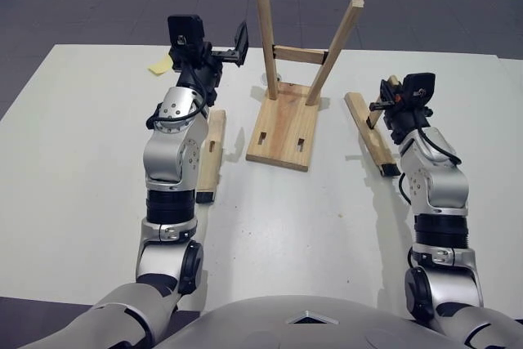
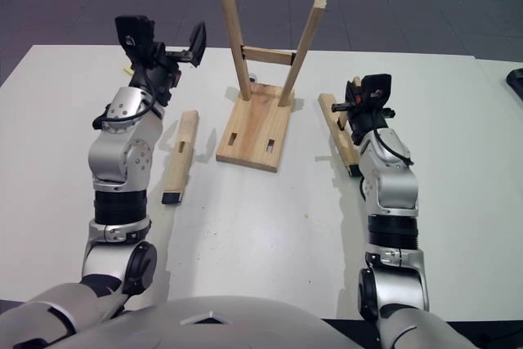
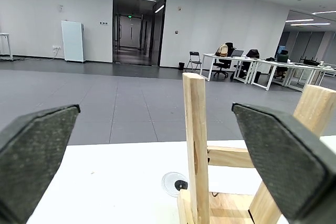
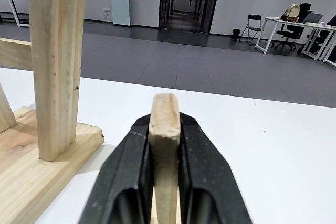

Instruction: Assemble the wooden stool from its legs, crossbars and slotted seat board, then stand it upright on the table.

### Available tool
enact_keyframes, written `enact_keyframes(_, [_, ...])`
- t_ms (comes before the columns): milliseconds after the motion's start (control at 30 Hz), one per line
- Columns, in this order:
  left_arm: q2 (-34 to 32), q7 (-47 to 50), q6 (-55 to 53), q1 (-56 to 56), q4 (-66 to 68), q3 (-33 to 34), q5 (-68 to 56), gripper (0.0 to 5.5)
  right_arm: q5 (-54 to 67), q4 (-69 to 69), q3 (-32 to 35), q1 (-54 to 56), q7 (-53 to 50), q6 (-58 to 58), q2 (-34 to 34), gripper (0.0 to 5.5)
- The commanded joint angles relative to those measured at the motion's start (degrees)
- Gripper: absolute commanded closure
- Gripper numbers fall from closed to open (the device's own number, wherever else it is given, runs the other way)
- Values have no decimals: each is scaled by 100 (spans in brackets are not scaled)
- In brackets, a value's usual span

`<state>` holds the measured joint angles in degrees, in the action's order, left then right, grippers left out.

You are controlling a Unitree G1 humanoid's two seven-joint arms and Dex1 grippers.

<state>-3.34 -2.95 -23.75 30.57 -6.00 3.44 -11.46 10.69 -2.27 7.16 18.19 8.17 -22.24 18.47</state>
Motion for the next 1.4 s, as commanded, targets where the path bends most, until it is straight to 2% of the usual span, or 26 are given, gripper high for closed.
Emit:
enact_keyframes(33, [-58,-9,-90,126,-71,-21,46,10,25,-605,-66,-640,59,-603,-199,509])
enact_keyframes(167, [-95,-59,-70,108,-49,-14,54,10,212,-712,136,-1132,117,-81,-491,509])
enact_keyframes(300, [-137,-93,-102,105,-70,-5,49,10,909,-601,635,-1537,77,68,-1055,509])
enact_keyframes(467, [-139,-103,-138,108,-21,-35,62,10,1130,-590,628,-1574,67,13,-1165,509])
enact_keyframes(700, [-104,-50,-156,143,53,-28,67,10,949,-555,402,-1565,119,111,-846,509])
enact_keyframes(967, [47,59,-84,133,146,-28,67,10,1231,350,750,-825,-67,-298,-525,509])
enact_keyframes(1200, [54,29,-12,67,186,-52,104,10,1645,1440,877,-654,119,-821,-315,509])
enact_keyframes(1300, [-270,-329,324,37,152,-313,347,10,1903,2144,798,-809,722,-957,114,509])
enact_keyframes(1400, [-635,-1238,714,220,-287,-403,55,10,2284,2957,899,-923,1316,-1057,598,509])
